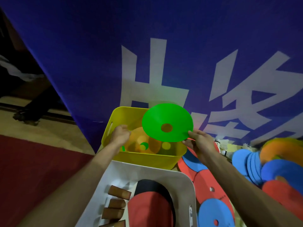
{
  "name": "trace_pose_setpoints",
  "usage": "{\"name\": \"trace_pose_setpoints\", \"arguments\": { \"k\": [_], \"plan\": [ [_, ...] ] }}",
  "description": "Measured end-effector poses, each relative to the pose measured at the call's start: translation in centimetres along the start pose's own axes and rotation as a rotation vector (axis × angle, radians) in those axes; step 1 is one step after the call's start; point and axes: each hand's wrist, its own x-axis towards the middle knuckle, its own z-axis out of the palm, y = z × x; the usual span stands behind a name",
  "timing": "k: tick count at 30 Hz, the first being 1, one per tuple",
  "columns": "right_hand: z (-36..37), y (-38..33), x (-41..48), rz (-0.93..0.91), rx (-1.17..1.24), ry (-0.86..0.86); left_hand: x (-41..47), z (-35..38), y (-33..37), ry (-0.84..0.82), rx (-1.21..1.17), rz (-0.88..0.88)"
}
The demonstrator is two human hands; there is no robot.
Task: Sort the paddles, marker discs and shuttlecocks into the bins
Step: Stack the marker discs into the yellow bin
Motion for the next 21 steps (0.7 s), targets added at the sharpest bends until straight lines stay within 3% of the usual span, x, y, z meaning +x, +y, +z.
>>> {"name": "trace_pose_setpoints", "arguments": {
  "k": [12, 16, 21],
  "plan": [
    [4.9, 2.6, 1.3, 0.046, -0.277, -0.021, -5.5, -4.0, 2.1, 0.02, -0.191, 0.185],
    [3.9, 2.8, 1.2, 0.069, -0.43, 0.026, -6.7, -3.4, 1.6, 0.015, -0.203, 0.199],
    [1.1, 1.9, 0.4, 0.038, -0.397, 0.048, -9.0, -1.1, 1.6, -0.047, -0.225, 0.22]
  ]
}}
